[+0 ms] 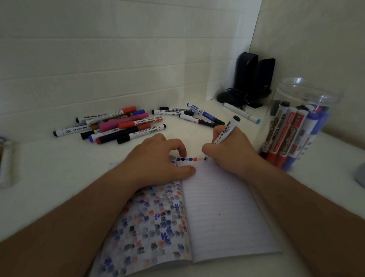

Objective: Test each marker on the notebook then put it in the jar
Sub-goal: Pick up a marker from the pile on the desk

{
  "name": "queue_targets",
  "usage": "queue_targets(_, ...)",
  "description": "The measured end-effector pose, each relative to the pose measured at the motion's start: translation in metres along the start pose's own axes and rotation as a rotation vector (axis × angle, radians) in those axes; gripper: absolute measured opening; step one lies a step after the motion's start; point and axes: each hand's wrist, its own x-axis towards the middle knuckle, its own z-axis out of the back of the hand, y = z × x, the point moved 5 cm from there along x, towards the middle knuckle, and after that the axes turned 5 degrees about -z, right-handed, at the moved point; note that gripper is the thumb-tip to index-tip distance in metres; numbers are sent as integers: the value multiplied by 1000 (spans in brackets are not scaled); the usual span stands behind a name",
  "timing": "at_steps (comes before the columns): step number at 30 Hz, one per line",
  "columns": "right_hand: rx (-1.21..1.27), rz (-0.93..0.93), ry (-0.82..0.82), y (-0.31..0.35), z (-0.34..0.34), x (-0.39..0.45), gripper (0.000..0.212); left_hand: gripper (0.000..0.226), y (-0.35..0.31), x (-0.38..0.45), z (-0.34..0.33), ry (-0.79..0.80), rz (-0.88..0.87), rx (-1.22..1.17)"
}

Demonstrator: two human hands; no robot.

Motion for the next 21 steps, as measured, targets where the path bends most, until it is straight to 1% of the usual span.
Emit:
queue_targets(2, -6, -7, -7, -1, 1, 1, 25, 47, 0, 0, 0, 5, 4, -2)
queue_targets(7, 116, -22, 18, -6, 2, 2, 21, 46, -1, -1, 0, 1, 2, -6)
queue_targets(11, 35, 16, 22, -3, -1, 1, 22, 46, -1, -1, 1, -5, -6, -2)
queue_targets(16, 20, 7, 30, -2, 0, 1, 24, 46, -2, -2, 1, 1, -3, 6)
queue_targets(19, 122, -33, 6, -6, 3, 3, 24, 45, -4, -3, 2, 4, -4, 7)
queue_targets(21, 147, -45, 5, -7, 4, 3, 24, 45, -3, -3, 2, 6, -4, 7)
